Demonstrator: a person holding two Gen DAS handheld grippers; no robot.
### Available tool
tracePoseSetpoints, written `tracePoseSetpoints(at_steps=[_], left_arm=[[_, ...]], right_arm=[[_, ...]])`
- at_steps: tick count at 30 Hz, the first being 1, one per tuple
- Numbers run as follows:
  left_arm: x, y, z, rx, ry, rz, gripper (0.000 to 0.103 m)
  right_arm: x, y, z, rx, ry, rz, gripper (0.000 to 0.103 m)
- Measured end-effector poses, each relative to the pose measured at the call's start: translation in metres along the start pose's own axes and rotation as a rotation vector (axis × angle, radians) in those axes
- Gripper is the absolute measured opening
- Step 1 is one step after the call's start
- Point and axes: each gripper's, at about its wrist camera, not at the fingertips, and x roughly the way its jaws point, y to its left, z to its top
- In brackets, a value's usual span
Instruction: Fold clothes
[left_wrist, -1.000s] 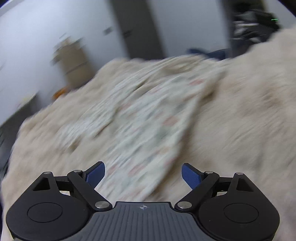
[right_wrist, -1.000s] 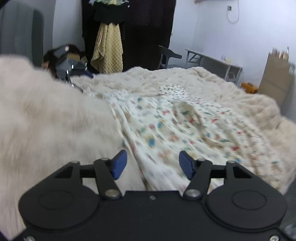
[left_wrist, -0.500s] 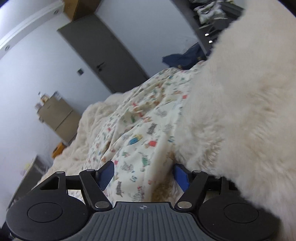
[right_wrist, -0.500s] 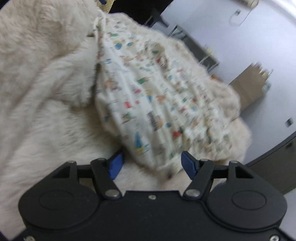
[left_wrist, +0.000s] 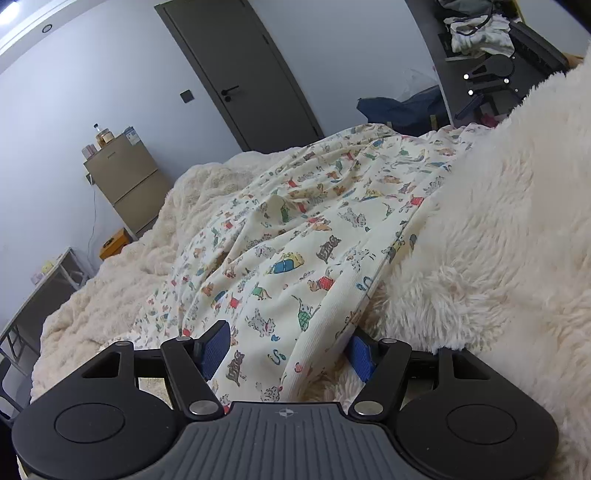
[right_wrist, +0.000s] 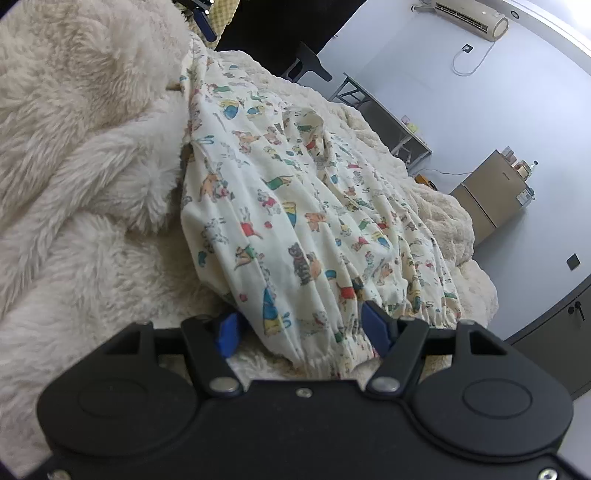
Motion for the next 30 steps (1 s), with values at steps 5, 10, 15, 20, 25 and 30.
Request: tracePoseSetpoints(at_steps=[5, 10, 15, 20, 25, 30], left_arm=[[0.002, 0.001, 0.0, -0.001, 0.004, 0.003, 0.069], [0.003, -0.004, -0.001, 0.042, -0.014, 0.064, 0.093], [0.003, -0.002, -0.002, 0.061, -0.049, 0.051, 0.095], [0.002, -0.01, 0.005, 0.119, -0.128, 0.027, 0.07], [0.022, -0.023, 0.013, 0.056, -0.176, -0.121, 0.005], [0.013, 0.001, 0.023, -0.003, -0.247, -0.111, 0.004]], right_arm=[[-0.005, -0.004, -0.001, 0.012, -0.011, 0.006, 0.065], [-0.001, -0.003, 0.001, 0.023, -0.007, 0.03, 0.062], [0.006, -0.001, 0.003, 0.025, -0.01, 0.051, 0.059], [0.011, 0.0, 0.002, 0.041, -0.029, 0.042, 0.058], [0.016, 0.007, 0.001, 0.02, -0.045, 0.026, 0.038], [0.004, 0.0, -0.006, 0.041, -0.055, 0.02, 0.037]])
